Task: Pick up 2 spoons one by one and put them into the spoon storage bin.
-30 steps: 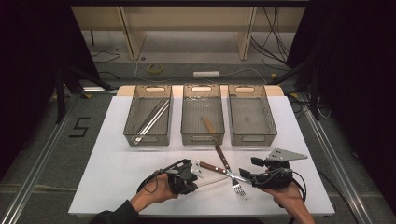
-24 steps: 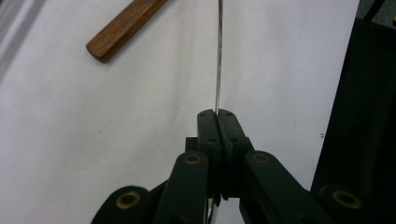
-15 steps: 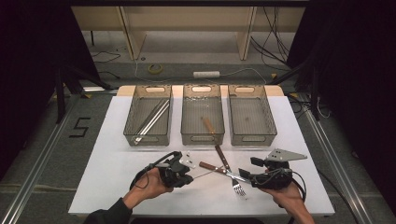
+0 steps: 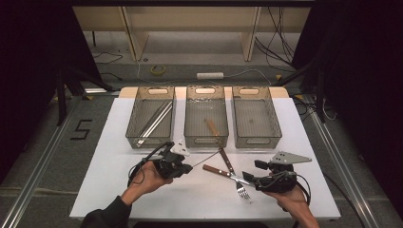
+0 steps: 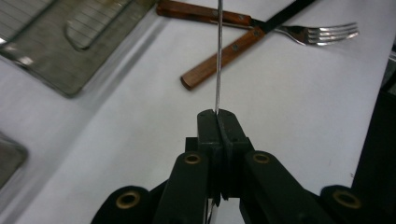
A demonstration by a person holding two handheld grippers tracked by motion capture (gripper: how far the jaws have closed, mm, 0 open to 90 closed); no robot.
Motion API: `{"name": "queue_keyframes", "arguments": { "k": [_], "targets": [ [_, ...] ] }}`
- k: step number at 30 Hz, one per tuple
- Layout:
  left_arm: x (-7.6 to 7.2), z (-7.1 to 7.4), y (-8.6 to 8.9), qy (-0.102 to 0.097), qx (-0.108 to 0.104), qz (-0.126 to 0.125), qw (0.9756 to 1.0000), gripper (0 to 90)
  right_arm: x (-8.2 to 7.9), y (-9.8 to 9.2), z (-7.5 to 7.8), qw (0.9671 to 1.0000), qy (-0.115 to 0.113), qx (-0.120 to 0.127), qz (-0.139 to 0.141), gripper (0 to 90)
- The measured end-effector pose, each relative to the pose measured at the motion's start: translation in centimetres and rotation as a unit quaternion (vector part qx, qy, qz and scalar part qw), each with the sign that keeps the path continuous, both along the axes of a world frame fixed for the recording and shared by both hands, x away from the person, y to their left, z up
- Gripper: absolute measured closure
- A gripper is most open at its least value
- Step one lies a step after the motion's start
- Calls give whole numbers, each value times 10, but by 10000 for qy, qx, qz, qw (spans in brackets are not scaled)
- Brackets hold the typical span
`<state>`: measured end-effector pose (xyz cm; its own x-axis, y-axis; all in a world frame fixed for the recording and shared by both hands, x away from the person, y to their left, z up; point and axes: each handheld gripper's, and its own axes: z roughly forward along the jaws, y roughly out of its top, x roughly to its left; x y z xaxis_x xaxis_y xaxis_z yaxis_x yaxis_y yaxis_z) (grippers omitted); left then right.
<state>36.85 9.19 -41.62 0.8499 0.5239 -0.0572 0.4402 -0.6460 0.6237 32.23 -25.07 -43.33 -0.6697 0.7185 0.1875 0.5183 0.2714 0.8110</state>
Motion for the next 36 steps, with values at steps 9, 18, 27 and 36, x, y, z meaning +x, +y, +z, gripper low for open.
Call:
{"name": "queue_keyframes", "arguments": {
  "k": [9, 18, 27, 36],
  "targets": [
    [25, 21, 6, -246, -286, 386, 9985, 892, 1, -1, -1, 10000, -8, 32, -16, 319],
    [55, 25, 7, -190, -460, 726, 9961, 892, 0, 0, 0, 10000, -23, 25, -22, 318],
    [82, 28, 3, -135, -588, 1009, 9931, 891, 1, 1, -1, 10000, -28, 46, -10, 317],
    [98, 33, -2, -97, -728, 1182, 9903, 891, 1, 1, -2, 10000, -26, 40, 8, 318]
  ]
}}
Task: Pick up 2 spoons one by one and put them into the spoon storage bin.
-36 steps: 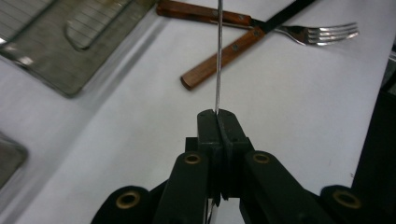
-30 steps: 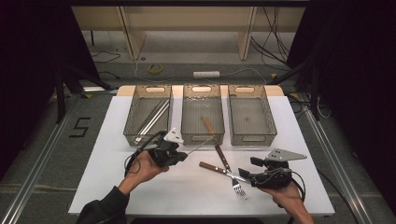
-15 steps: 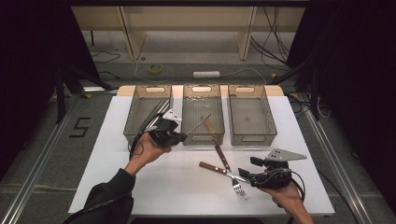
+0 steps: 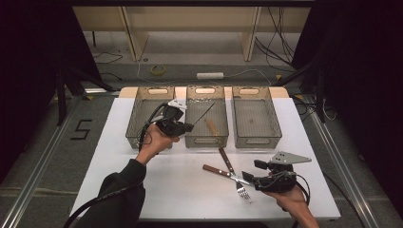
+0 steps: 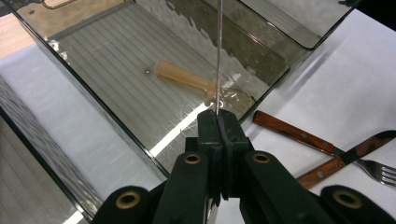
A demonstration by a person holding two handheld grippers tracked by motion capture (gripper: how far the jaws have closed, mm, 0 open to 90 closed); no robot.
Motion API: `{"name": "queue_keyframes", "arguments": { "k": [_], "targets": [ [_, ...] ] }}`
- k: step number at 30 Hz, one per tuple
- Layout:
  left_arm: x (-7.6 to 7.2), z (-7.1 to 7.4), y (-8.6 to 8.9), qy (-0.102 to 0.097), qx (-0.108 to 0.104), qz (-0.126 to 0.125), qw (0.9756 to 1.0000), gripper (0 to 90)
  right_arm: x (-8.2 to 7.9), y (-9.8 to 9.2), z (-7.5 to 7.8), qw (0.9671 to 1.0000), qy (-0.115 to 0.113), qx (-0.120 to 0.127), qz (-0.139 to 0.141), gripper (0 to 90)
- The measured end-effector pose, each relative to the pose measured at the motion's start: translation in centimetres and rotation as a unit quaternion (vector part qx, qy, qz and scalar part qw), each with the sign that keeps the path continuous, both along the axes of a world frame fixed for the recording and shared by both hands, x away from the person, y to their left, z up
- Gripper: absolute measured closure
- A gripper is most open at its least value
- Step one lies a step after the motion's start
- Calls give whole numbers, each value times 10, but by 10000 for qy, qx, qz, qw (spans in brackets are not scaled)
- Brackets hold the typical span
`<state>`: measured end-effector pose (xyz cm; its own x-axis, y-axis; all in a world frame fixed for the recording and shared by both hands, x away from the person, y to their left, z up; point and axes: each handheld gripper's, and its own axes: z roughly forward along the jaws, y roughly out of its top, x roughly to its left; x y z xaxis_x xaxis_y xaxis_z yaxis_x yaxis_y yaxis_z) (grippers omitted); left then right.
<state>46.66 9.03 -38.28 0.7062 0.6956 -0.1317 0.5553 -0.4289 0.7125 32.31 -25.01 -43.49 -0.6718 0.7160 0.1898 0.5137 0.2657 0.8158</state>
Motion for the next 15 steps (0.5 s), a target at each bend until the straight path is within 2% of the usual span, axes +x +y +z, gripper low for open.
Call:
{"name": "queue_keyframes", "arguments": {
  "k": [3, 7, 11, 15],
  "targets": [
    [4, 1, -2, 14, -106, 70, 9999, 891, 0, 0, 1, 10000, 10, 9, -4, 318],
    [9, -2, -7, 40, -27, 84, 10000, 890, 0, 1, 0, 10000, 16, 3, 12, 318],
    [14, -2, -13, 41, -59, 135, 9999, 890, 0, 1, 1, 10000, 3, 4, 17, 317],
    [19, 0, -17, 62, -232, 185, 9995, 890, 0, 1, 1, 10000, -1, 12, 21, 318]
  ]
}}
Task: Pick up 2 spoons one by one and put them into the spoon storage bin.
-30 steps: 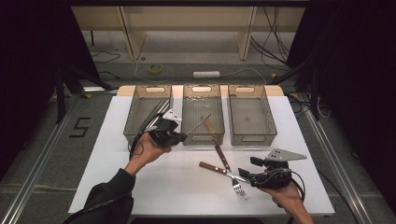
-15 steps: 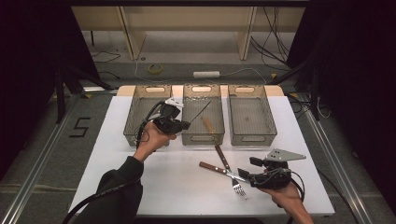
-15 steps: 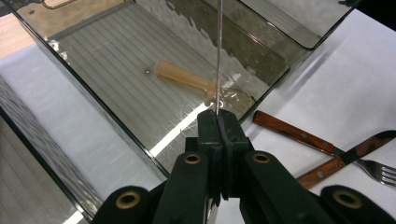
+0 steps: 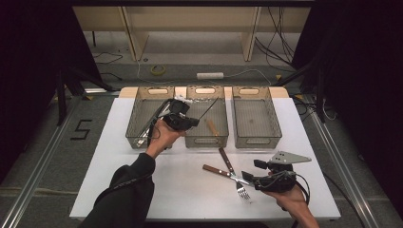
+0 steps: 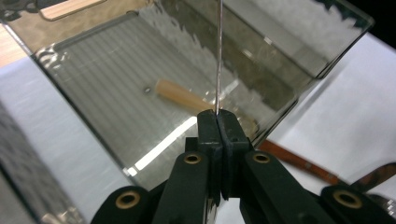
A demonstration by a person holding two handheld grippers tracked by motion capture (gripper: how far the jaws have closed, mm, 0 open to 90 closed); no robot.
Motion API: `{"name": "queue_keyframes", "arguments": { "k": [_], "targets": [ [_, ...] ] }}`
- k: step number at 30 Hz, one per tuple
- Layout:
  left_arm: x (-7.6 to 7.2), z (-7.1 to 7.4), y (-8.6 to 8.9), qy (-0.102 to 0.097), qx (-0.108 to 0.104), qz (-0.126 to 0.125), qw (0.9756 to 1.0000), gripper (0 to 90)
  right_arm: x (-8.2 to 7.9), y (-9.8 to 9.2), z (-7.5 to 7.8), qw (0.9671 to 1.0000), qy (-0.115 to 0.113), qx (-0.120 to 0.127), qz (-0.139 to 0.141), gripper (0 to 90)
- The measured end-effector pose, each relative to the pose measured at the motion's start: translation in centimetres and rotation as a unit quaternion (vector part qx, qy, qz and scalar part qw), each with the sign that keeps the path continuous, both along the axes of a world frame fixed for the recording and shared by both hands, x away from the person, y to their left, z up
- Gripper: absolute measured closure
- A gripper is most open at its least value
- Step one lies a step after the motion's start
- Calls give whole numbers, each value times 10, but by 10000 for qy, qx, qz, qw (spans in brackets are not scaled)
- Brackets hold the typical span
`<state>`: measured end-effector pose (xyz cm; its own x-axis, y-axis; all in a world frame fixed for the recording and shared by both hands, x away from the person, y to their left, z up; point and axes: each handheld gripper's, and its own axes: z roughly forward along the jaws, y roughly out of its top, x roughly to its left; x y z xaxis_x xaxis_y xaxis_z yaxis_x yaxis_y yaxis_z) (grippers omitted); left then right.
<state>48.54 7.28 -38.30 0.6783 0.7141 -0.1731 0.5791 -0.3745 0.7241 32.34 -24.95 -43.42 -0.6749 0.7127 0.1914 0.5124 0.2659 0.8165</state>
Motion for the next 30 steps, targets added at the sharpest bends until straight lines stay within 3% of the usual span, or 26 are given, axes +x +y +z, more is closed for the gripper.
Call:
{"name": "queue_keyframes", "arguments": {
  "k": [22, 30],
  "targets": [
    [27, -8, -21, 199, -53, 248, 9995, 889, 1, 0, 0, 10000, -15, 42, 57, 317],
    [35, -15, -20, 308, -110, 403, 9987, 887, 0, -1, 0, 10000, -12, 40, 72, 317]
  ]
}}
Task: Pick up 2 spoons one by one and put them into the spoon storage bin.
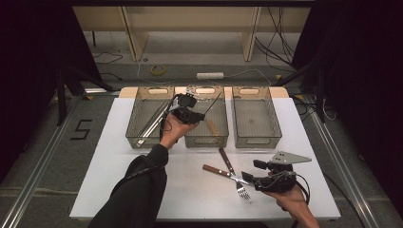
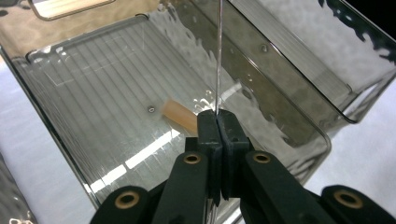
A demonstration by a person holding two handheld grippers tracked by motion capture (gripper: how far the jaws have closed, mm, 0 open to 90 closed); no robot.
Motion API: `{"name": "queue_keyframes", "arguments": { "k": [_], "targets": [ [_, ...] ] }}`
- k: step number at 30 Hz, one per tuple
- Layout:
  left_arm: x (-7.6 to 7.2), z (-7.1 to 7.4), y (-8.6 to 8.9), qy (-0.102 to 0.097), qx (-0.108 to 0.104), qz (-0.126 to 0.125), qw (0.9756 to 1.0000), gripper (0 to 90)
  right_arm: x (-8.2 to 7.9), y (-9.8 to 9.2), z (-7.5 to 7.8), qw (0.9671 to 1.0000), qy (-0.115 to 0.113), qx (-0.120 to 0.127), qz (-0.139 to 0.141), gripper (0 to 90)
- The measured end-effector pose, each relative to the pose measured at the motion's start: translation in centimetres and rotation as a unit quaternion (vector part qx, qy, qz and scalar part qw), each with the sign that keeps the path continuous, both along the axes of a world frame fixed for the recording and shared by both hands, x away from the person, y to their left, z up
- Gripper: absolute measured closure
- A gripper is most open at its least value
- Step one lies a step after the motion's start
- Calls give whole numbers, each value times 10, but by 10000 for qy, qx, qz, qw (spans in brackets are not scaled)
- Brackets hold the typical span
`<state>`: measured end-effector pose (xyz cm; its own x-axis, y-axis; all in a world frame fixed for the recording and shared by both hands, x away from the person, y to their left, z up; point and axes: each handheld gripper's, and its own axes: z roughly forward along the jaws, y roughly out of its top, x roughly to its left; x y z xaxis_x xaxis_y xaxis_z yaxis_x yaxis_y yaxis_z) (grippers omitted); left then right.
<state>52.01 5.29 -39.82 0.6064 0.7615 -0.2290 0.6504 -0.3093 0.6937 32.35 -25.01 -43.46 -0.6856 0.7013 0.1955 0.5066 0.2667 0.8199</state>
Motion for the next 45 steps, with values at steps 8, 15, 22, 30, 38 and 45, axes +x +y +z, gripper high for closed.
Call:
{"name": "queue_keyframes", "arguments": {
  "k": [8, 15, 22, 30, 38, 45],
  "targets": [
    [3, -6, 3, 41, 63, 88, 9999, 886, 0, 1, 0, 10000, 11, 17, 13, 317],
    [4, -10, 1, 35, 99, 111, 9999, 882, 0, 2, 0, 10000, 11, 6, 38, 317],
    [5, -13, 1, 55, -8, 223, 9997, 831, 0, 2, 0, 10000, 16, 7, 37, 317],
    [-2, -2, 13, 89, -100, 115, 9998, 643, 0, 2, 0, 10000, -11, 12, 50, 317],
    [-38, 14, 40, -21, -130, -117, 9998, 376, 0, 3, -1, 10000, 42, -32, 73, 317],
    [-68, 11, 67, -195, -441, -231, 9986, 318, 1, 7, -1, 9999, 30, -84, 89, 317]
  ]
}}
